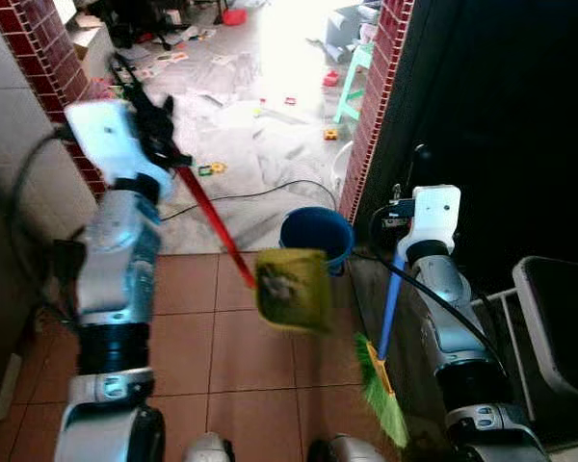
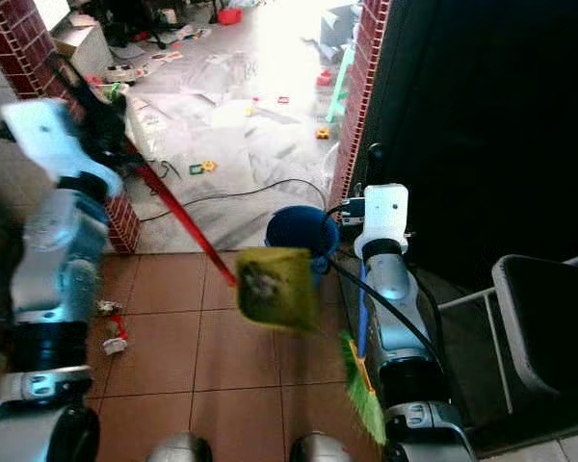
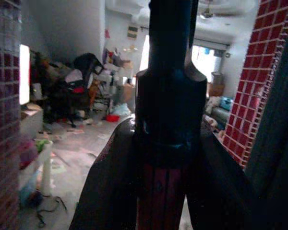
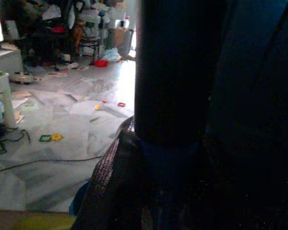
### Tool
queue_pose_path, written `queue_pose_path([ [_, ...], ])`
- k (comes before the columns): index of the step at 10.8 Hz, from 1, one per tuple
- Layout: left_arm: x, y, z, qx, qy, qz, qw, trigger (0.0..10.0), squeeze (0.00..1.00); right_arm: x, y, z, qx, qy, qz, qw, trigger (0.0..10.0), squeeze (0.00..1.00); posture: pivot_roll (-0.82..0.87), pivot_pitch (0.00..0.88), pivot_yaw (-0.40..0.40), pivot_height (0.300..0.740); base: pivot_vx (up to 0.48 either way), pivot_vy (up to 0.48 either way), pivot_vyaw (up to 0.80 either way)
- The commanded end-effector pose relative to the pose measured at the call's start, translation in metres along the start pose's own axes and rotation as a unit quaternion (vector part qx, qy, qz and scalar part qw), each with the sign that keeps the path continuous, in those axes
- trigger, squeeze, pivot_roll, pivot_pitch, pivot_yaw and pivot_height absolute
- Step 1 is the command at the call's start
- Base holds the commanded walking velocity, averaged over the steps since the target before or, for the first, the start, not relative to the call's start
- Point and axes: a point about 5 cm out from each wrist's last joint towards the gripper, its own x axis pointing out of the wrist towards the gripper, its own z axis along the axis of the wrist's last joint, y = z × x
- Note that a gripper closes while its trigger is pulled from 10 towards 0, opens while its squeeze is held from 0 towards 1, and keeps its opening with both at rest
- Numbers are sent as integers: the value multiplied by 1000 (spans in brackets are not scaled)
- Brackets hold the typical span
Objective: Sweep floor
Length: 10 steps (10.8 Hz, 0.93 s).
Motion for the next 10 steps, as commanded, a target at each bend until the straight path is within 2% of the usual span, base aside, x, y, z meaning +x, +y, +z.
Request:
queue_pose_path([
  [1, 11, -7, 29, -10, -68, -14, 998, 10000, 0, 2, 3, 1, 2, -2, 6, 1000, 10000, 0, -53, 0, -13, 740, 277, 0, 0],
  [5, 18, -6, 39, -13, -92, -12, 996, 10000, 0, 2, 4, 0, -1, 0, 15, 1000, 10000, 0, -56, 0, -18, 740, 386, 0, 0],
  [10, 20, -5, 38, -13, -99, 5, 995, 10000, 0, 1, 4, -3, -7, 5, 18, 1000, 10000, 0, -63, 0, -22, 740, 436, 0, 0],
])
